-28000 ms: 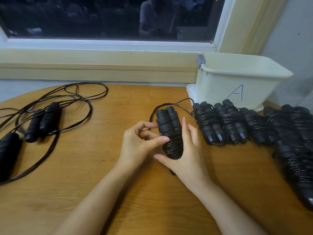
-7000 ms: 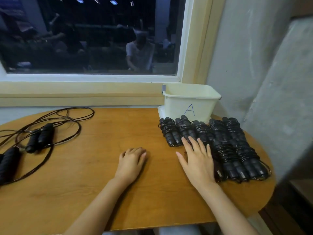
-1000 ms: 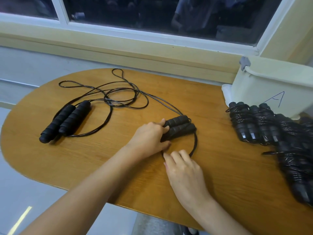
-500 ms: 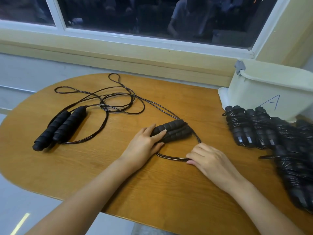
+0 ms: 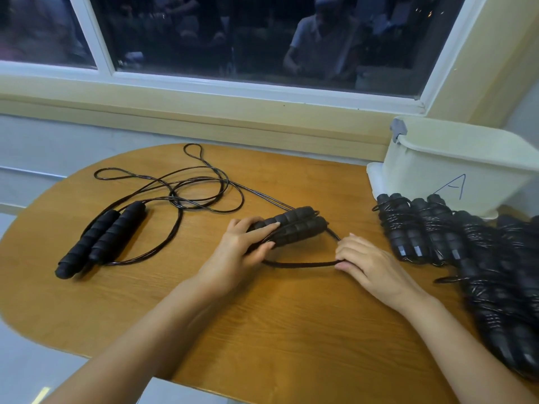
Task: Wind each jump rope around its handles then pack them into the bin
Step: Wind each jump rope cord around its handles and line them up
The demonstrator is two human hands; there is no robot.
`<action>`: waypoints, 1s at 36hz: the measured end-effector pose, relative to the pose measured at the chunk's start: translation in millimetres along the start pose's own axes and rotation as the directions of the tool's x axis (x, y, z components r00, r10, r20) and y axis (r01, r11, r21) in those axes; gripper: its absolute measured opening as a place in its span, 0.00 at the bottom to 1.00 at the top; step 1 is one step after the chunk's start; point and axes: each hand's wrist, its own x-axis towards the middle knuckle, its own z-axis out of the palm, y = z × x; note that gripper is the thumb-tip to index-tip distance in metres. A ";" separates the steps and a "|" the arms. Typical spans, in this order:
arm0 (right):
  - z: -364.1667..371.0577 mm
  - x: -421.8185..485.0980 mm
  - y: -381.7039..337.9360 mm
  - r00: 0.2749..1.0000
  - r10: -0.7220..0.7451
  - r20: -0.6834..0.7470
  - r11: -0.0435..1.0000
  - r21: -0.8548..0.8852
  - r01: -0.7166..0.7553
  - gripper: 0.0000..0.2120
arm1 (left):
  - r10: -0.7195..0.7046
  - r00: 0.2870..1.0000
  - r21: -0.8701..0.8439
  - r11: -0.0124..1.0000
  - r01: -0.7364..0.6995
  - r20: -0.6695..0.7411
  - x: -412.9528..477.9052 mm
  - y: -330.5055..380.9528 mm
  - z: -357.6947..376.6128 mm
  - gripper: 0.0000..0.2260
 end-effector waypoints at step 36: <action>-20.9 49.7 -130.8 0.946 0.317 -0.071 0.841 0.483 -0.245 0.21 | 0.041 0.992 0.398 0.917 0.012 -0.123 1.3 25.4 -22.2 0.38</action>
